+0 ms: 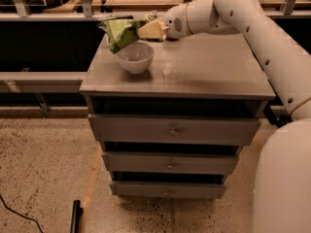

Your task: Place green jalapeno chip bag into white bowl

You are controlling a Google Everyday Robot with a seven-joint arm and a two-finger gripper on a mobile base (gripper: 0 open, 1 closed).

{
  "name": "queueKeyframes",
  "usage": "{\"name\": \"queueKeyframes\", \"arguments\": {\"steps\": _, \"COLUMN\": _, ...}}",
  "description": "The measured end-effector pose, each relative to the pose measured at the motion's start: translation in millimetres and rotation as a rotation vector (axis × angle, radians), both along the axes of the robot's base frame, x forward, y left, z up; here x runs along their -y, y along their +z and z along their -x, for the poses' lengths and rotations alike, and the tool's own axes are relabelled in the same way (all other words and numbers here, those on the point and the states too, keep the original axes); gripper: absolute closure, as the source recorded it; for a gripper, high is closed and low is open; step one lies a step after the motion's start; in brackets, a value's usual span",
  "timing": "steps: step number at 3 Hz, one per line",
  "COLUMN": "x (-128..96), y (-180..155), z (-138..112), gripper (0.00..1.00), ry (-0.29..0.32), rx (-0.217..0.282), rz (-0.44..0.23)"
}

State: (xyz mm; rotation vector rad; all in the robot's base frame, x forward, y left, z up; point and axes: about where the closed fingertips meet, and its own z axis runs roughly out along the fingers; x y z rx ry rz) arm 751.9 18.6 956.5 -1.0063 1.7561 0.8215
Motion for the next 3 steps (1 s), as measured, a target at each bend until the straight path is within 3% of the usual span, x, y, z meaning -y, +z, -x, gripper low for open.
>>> {"name": "queueKeyframes", "arguments": {"steps": 1, "x": 0, "y": -3, "z": -3, "gripper": 0.04, "ry": -0.012, "rx": 0.000, "rz": 0.003}}
{"name": "queueKeyframes", "arguments": {"steps": 3, "x": 17, "y": 7, "z": 0, "gripper": 0.00, "ry": -0.071, "rx": 0.025, "rz": -0.002}}
